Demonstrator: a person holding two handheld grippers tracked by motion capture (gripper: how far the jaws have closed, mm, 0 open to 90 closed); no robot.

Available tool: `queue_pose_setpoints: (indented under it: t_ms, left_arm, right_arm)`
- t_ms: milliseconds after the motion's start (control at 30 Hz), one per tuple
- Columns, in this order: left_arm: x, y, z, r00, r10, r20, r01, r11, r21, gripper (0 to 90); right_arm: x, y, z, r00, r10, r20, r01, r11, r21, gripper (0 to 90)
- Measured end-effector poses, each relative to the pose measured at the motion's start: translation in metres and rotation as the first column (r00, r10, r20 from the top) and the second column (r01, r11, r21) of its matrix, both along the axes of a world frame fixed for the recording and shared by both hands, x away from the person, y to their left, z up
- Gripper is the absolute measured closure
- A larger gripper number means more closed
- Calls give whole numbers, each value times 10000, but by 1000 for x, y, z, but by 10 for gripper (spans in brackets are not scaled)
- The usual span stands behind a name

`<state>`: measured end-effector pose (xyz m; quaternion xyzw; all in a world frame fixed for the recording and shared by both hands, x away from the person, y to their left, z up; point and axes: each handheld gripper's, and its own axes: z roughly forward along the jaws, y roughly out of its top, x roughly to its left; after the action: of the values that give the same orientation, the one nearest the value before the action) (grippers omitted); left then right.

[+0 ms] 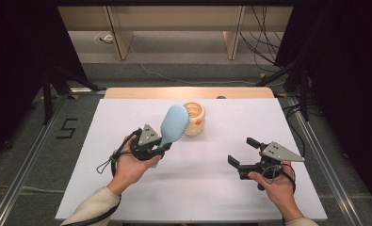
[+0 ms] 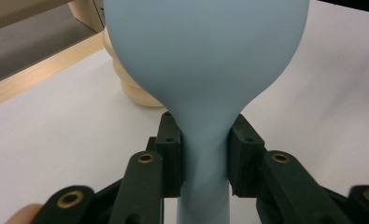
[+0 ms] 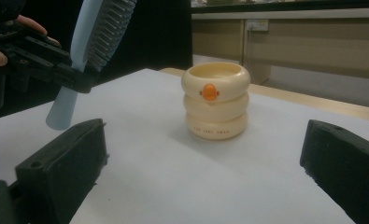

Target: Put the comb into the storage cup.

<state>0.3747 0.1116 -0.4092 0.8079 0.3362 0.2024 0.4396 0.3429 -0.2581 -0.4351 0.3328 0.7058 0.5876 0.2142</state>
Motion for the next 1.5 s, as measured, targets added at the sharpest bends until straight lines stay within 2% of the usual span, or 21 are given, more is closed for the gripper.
queue_pose_setpoints:
  t_ms: [1500]
  left_arm:
    - [4, -20, 0, 9996, -296, -43, 296, 9996, -37, 695]
  right_arm:
    - [18, 23, 17, 9991, 303, 300, -311, 9992, 246, 14]
